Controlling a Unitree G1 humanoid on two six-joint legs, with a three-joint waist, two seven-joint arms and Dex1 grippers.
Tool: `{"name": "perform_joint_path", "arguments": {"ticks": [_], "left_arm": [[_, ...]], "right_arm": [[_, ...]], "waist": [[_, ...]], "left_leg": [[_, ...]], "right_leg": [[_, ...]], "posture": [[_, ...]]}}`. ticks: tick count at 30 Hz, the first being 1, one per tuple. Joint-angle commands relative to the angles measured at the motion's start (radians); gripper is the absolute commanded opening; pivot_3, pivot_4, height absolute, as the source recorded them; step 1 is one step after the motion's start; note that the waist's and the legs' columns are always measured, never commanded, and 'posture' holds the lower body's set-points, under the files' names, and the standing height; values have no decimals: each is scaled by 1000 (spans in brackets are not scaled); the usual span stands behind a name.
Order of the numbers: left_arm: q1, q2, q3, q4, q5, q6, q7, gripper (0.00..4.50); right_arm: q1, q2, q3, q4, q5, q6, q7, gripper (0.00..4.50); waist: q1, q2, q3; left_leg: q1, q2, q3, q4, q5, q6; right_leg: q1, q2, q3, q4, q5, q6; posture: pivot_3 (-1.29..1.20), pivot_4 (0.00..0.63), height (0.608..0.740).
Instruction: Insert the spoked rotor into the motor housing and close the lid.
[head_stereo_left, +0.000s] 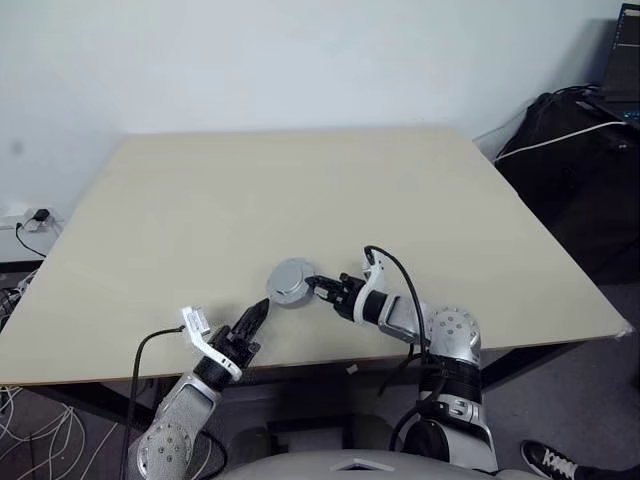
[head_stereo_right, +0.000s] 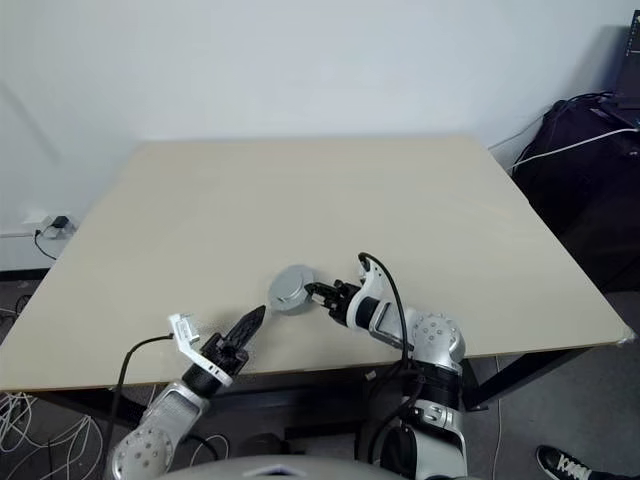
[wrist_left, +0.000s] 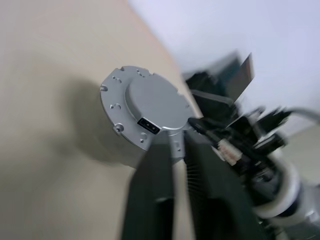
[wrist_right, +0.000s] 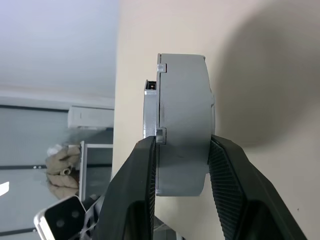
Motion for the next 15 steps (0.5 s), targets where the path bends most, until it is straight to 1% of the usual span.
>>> {"name": "perform_joint_path", "arguments": {"ticks": [1, 2, 3, 8, 15], "left_arm": [[11, -19, 21, -14, -105, 29, 8, 2171], [18, -20, 23, -16, -129, 41, 12, 2579], [25, -21, 25, -18, -152, 54, 15, 2832], [34, -34, 37, -7, -239, 74, 45, 4469], [17, -42, 38, 19, -294, 82, 65, 4500]], "right_arm": [[-39, 75, -3, -65, 86, -23, -1, 1218], [-42, 77, -4, -65, 96, -28, -7, 1218], [-45, 78, -4, -66, 107, -30, -12, 1218], [-41, 86, 10, -85, 172, -18, -45, 1218], [0, 95, 50, -119, 258, 17, -94, 1218]], "waist": [[0, 0, 0], [-1, 0, 0], [-1, 0, 0], [-1, 0, 0], [0, 0, 0]], "left_leg": [[0, 0, 0, 0, 0, 0], [0, 0, 0, 0, 0, 0], [0, 0, 0, 0, 0, 0], [0, 0, 0, 0, 0, 0], [0, 0, 0, 0, 0, 0]], "right_leg": [[0, 0, 0, 0, 0, 0], [0, 0, 0, 0, 0, 0], [0, 0, 0, 0, 0, 0], [0, 0, 0, 0, -1, -2], [0, 0, 0, 0, -1, -2]], "posture": [[0, 0, 740], [0, 0, 740], [0, 0, 740], [0, 0, 740], [0, 0, 740]]}}
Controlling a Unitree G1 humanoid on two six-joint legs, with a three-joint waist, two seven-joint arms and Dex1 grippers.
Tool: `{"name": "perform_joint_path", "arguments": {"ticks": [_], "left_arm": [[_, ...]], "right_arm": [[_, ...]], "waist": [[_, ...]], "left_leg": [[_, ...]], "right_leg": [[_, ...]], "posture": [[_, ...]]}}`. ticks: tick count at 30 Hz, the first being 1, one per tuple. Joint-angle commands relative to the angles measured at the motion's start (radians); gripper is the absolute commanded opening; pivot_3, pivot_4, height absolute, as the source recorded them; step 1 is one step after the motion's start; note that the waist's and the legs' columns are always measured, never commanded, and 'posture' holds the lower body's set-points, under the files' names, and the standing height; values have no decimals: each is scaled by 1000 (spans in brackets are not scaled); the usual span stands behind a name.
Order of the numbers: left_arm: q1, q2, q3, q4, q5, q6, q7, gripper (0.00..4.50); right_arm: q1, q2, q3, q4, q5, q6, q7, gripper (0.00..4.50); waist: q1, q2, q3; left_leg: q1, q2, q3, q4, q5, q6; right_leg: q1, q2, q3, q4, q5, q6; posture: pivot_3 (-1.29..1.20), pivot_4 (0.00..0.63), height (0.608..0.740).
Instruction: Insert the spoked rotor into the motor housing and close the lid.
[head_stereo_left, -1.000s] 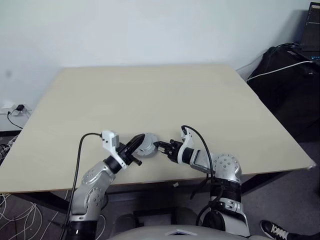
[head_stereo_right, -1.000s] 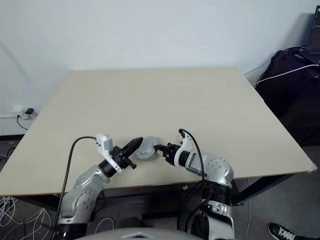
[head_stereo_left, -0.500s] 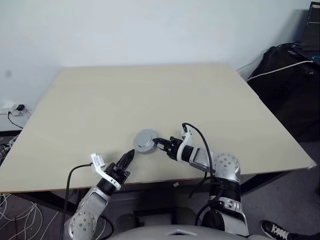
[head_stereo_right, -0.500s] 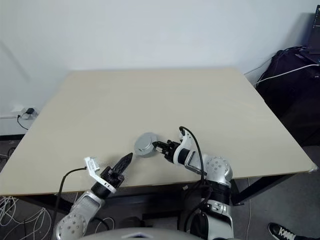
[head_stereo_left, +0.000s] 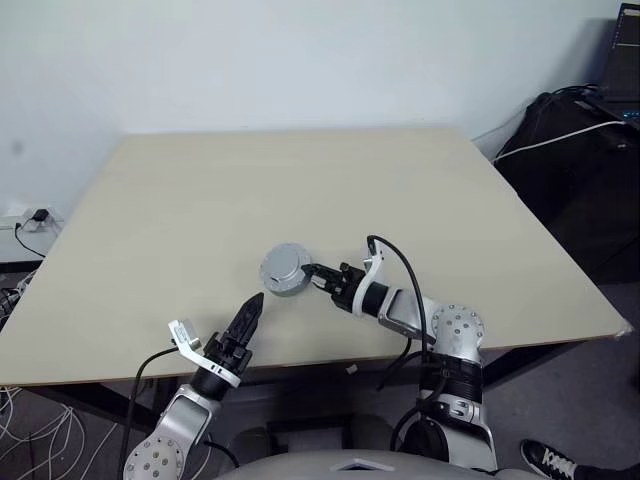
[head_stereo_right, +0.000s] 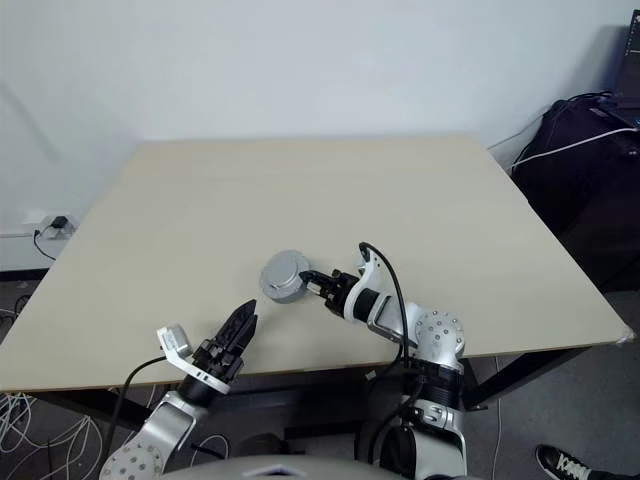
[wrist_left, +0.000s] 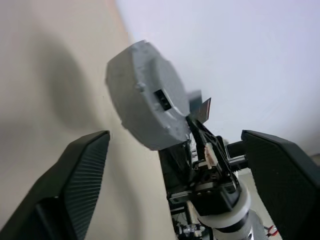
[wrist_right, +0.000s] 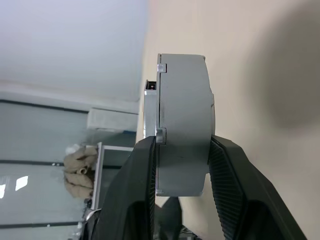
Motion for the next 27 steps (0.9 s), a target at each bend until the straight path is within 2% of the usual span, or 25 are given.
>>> {"name": "perform_joint_path", "arguments": {"ticks": [1, 9, 27], "left_arm": [[-22, -12, 3, 14, -48, 7, 8, 4500], [-91, -20, 0, 53, -84, 8, 8, 4500], [-180, -38, -13, 80, -136, 11, -23, 4500]], "right_arm": [[10, 95, 37, -76, 100, 21, -9, 1218], [56, 107, 84, -121, 192, 68, -72, 1218], [115, 58, 151, -104, 372, 119, -175, 1218]], "waist": [[1, 0, 0], [1, 0, 0], [0, 0, 0]], "left_leg": [[0, 0, 0, 0, 0, 0], [0, 0, 0, 0, 0, 0], [0, 0, 0, 0, 1, -1]], "right_leg": [[0, 0, 0, 0, 0, 0], [0, 0, 0, 0, 0, 0], [1, 0, 0, -1, 0, 1]], "posture": [[0, 0, 740], [0, 0, 740], [0, 0, 740]]}}
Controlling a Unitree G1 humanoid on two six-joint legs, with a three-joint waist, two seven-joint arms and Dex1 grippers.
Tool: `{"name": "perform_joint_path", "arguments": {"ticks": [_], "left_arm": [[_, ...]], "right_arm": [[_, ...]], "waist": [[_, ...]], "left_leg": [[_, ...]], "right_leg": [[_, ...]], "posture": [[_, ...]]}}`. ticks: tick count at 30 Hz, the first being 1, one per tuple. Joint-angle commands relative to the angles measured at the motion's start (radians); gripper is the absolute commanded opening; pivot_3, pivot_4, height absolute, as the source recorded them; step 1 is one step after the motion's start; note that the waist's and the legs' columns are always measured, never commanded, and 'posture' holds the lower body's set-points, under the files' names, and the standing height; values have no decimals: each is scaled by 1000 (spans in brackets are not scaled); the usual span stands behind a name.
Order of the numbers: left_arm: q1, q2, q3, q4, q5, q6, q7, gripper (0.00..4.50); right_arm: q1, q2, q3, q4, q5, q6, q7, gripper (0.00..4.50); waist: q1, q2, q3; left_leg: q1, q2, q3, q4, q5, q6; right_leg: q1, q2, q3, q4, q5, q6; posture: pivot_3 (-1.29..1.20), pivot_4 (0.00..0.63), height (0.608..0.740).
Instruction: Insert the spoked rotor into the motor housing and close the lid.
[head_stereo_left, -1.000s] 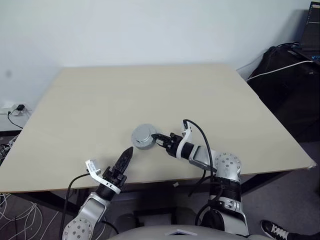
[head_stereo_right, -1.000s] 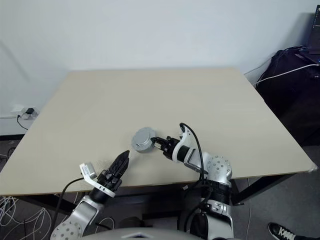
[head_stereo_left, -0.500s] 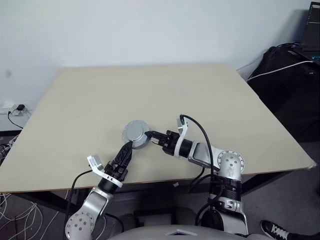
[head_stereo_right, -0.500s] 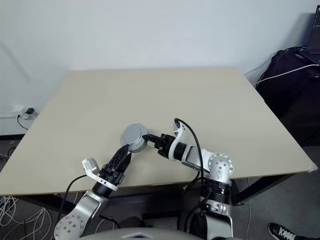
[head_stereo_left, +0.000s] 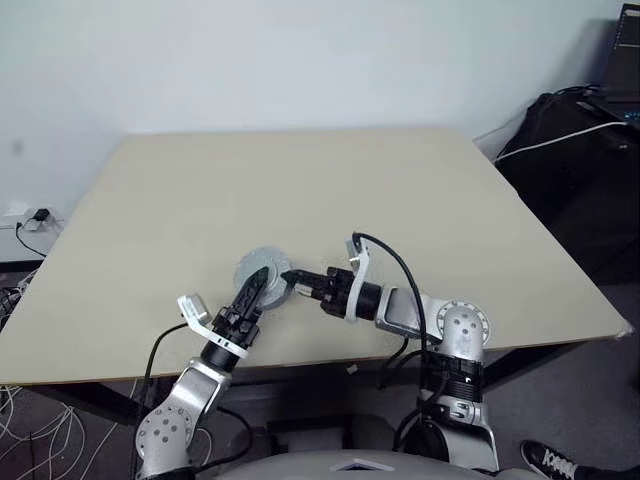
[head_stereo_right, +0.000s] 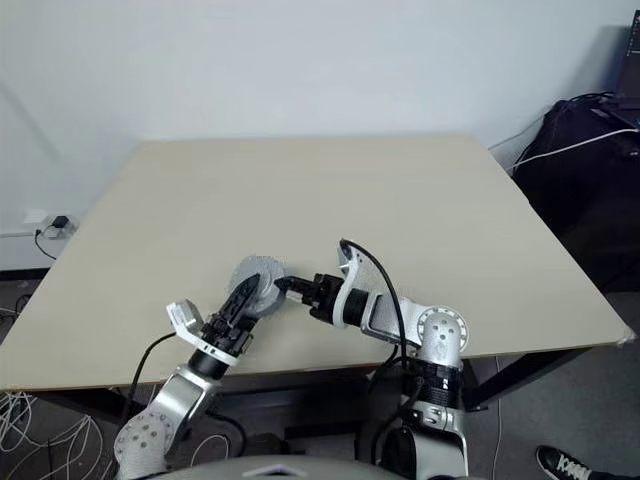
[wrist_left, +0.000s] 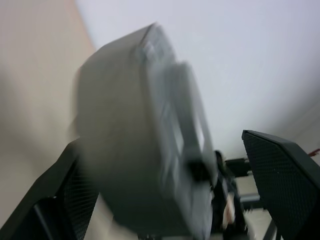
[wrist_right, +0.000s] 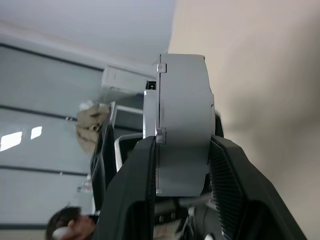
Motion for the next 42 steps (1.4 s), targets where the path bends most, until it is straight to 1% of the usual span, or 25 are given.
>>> {"name": "perform_joint_path", "arguments": {"ticks": [1, 12, 14, 15, 20, 21, 26, 38, 40, 41, 42], "left_arm": [[-26, -34, -5, -2, -55, 2, -8, 4500], [7, -36, -23, -31, -161, 37, 71, 4500], [11, -31, -27, -34, -170, 43, 81, 4121], [15, -30, -30, -36, -173, 44, 87, 3863], [26, -32, -47, -57, -188, 35, 109, 2291], [27, -31, -50, -61, -193, 32, 114, 2234], [26, -35, -56, -76, -212, 15, 134, 2225], [22, -27, -44, -50, -223, -5, 111, 2199], [19, -25, -42, -45, -223, -6, 109, 2197], [18, -25, -42, -43, -221, -8, 108, 2184], [16, -26, -43, -42, -219, -10, 108, 2161]], "right_arm": [[82, 84, 66, -26, 92, -14, -12, 1218], [104, 15, 143, -10, 216, -156, -80, 1218], [103, 5, 156, -7, 229, -172, -85, 1218], [103, 1, 161, -6, 234, -179, -87, 1218], [103, -21, 195, -3, 260, -221, -93, 1218], [103, -25, 202, -4, 266, -229, -94, 1218], [106, -43, 223, -9, 282, -257, -95, 1218], [107, -77, 257, -24, 266, -303, -65, 1218], [109, -79, 259, -24, 263, -313, -62, 1973], [109, -80, 259, -23, 259, -319, -61, 2156], [110, -82, 259, -21, 257, -323, -60, 2531]], "waist": [[-1, 0, 0], [-1, -1, 1], [-1, -2, 1], [-1, -2, 1], [0, -3, 2], [0, -3, 2], [1, -4, 2], [1, -4, 2], [1, -4, 2], [1, -4, 2], [1, -4, 2]], "left_leg": [[0, 0, 0, 0, 0, 0], [0, 0, 0, 0, -1, 1], [1, 0, 0, 1, -1, 1], [1, 0, 0, 1, -1, 1], [0, 0, -1, 1, -1, 1], [0, 0, -1, 1, -1, 1], [0, 0, -1, 1, -1, 1], [0, 0, 0, 1, -1, 1], [0, 0, 0, 1, -1, 1], [0, 0, 0, 1, -1, 1], [0, 0, 0, 1, -1, 1]], "right_leg": [[0, 0, 0, 0, 0, 0], [0, 0, 0, 0, 0, 0], [0, 0, 0, 0, 0, -1], [1, 0, 0, 0, 0, -1], [0, 0, 0, 0, -1, -1], [0, 0, 0, 0, -1, -1], [1, 0, 0, 0, -2, -4], [0, 0, 0, 0, -2, -4], [0, 0, 0, 0, -2, -4], [0, 0, 0, 0, -2, -4], [0, 0, 0, 0, -2, -4]], "posture": [[0, 0, 740], [0, 0, 740], [0, 0, 740], [0, 0, 740], [0, 0, 740], [0, 0, 740], [0, 0, 740], [0, 0, 740], [0, 0, 740], [0, 0, 740], [0, 0, 740]]}}
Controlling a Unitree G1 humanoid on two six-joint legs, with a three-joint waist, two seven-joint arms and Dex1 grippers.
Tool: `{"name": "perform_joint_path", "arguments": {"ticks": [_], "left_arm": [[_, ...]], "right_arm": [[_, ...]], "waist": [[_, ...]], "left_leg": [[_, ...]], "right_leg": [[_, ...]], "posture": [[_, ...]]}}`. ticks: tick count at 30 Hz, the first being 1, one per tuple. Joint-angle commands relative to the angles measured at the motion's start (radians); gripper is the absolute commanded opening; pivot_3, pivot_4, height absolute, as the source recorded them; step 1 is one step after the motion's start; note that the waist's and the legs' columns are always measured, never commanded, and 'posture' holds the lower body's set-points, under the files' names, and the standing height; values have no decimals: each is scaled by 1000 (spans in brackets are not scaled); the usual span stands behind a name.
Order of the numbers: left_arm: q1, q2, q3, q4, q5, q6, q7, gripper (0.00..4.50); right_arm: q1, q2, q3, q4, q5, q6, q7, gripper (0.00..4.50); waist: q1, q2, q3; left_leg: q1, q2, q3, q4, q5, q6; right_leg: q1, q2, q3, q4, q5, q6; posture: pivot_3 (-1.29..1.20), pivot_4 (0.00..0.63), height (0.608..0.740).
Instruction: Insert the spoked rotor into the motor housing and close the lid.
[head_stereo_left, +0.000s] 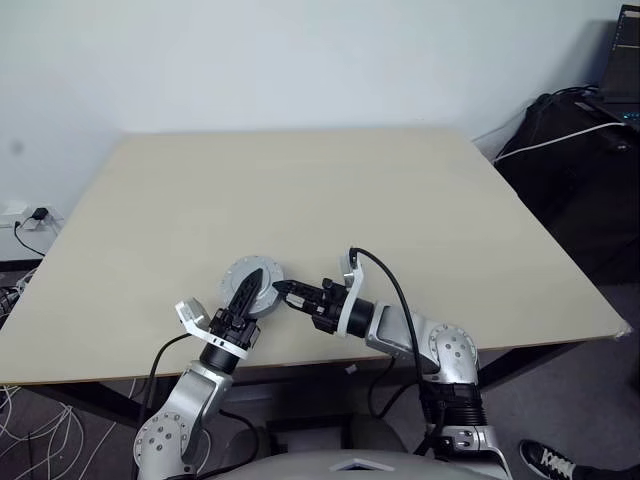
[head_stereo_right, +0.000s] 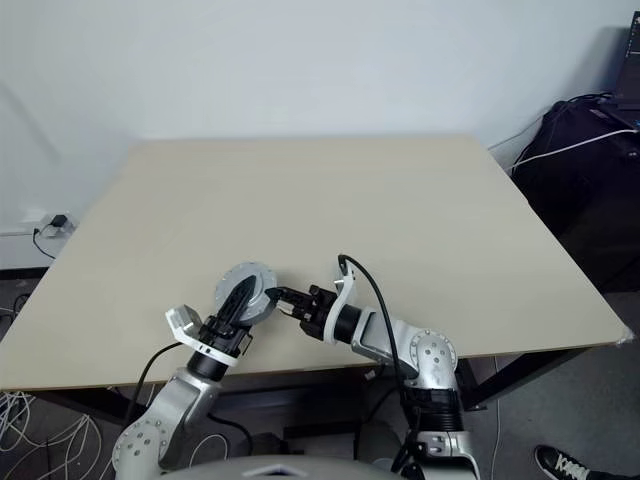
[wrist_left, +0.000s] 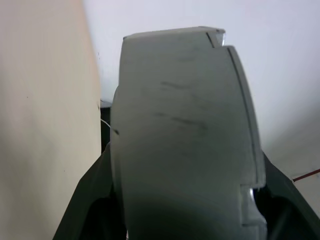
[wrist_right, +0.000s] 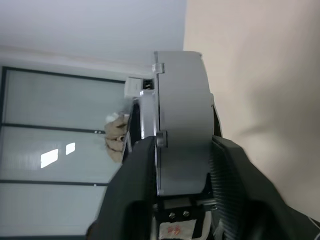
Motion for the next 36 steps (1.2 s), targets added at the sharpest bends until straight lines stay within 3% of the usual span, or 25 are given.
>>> {"name": "perform_joint_path", "arguments": {"ticks": [1, 6, 7, 23, 36], "left_arm": [[-26, -28, -19, -34, -4, -7, -28, 2158], [-36, -38, -34, -46, 1, -24, -9, 2152], [-36, -40, -37, -50, 2, -27, -6, 2152], [19, -38, -45, -77, 49, -106, -10, 2143], [-96, -82, 98, 19, 160, -386, 105, 2143]], "right_arm": [[-10, 2, 9, -30, 7, -29, 14, 2826], [-7, 4, 3, -21, -19, -67, -10, 4427], [-7, 6, 0, -16, -31, -78, -20, 4500], [27, 42, -64, -23, -135, -208, -31, 4500], [60, 19, -52, -27, -200, -192, -8, 4500]], "waist": [[1, 0, 0], [1, 0, 0], [2, 0, 0], [1, 0, 0], [9, -1, 0]], "left_leg": [[0, 0, 0, 0, 0, 0], [0, 0, 0, 0, 0, 0], [0, 0, 0, 0, 0, 0], [0, 0, 0, 0, 0, 0], [0, 0, 0, 1, 0, 0]], "right_leg": [[0, 0, 0, 0, 0, 0], [0, 0, 0, 0, 0, 0], [0, 0, 0, 0, 0, 0], [0, 0, 0, 0, 0, 0], [0, 0, 0, 0, 0, 0]], "posture": [[0, 0, 740], [0, 0, 740], [0, 0, 740], [0, 0, 740], [0, 0, 740]]}}
